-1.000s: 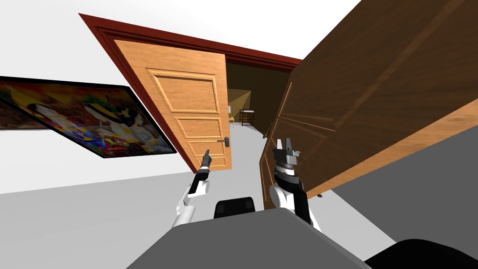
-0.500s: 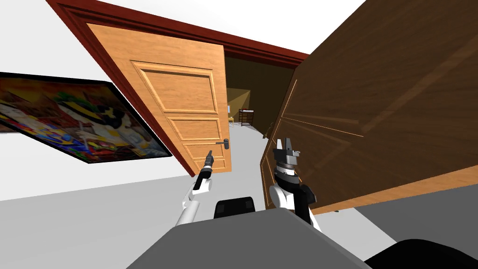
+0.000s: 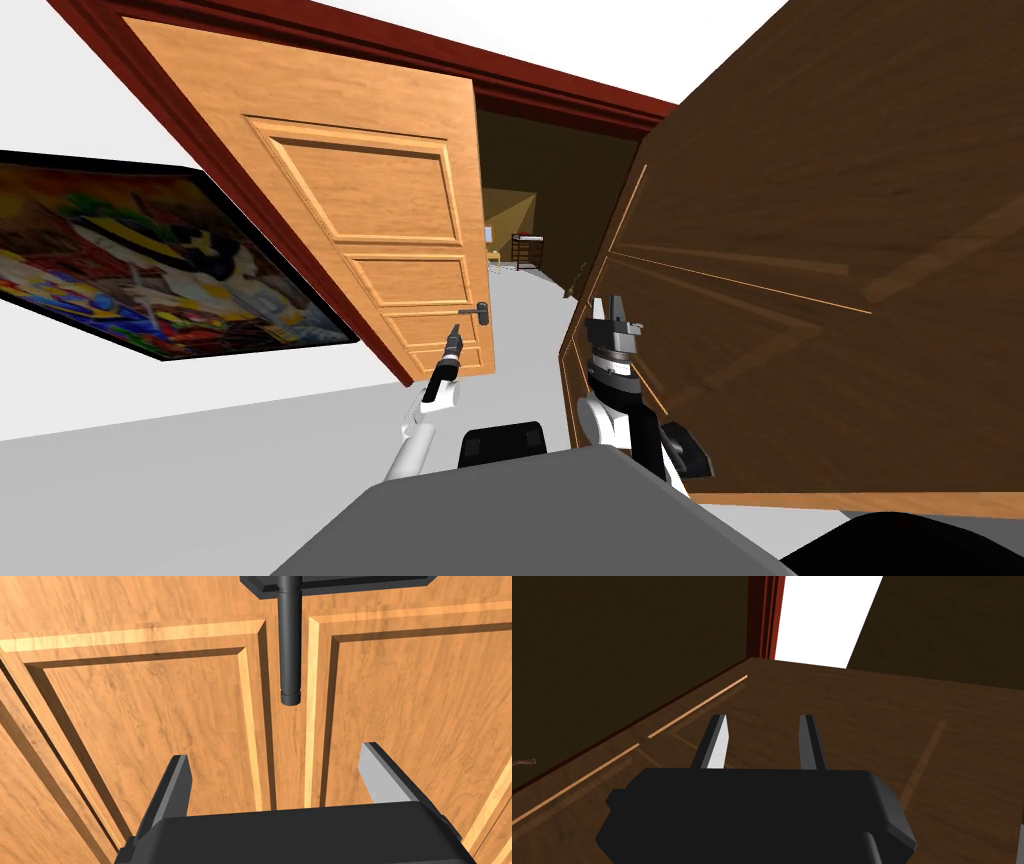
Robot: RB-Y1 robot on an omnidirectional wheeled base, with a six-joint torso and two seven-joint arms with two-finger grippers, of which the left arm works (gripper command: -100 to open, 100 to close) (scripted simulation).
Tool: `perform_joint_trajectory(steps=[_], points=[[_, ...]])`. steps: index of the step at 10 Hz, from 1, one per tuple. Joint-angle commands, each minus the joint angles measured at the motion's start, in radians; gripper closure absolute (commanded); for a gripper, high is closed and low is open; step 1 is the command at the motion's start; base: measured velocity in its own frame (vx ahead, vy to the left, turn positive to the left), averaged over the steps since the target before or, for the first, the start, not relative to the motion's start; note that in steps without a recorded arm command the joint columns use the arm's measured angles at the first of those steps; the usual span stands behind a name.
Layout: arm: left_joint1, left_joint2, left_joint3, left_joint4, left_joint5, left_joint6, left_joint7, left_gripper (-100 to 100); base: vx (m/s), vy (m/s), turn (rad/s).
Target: Pull the door open
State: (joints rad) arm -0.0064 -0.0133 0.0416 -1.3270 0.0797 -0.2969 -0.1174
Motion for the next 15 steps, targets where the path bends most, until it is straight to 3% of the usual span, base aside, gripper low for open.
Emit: perform_joint_trajectory(steps=[1,3,4,7,11,15], points=[[-0.018,-0.011,0.003,0.028,0.001,0.011,-0.004,-100,0.165,-0.037,0.005],[-0.038,-0.027,0.005,0.063,0.002,0.020,-0.009,-100,0.198,-0.046,0.018],[-0.031,-0.022,0.004,0.051,0.002,0.017,-0.007,-100,0.078,-0.026,0.007],[-0.064,-0.010,0.009,0.116,0.009,0.001,-0.008,-100,-0.016,0.048,-0.028],[-0.117,0.015,0.017,0.210,0.019,-0.027,-0.011,-100,-0.028,0.042,-0.037],[-0.187,0.053,0.027,0.320,0.032,-0.064,-0.015,-100,-0.006,0.010,-0.039]])
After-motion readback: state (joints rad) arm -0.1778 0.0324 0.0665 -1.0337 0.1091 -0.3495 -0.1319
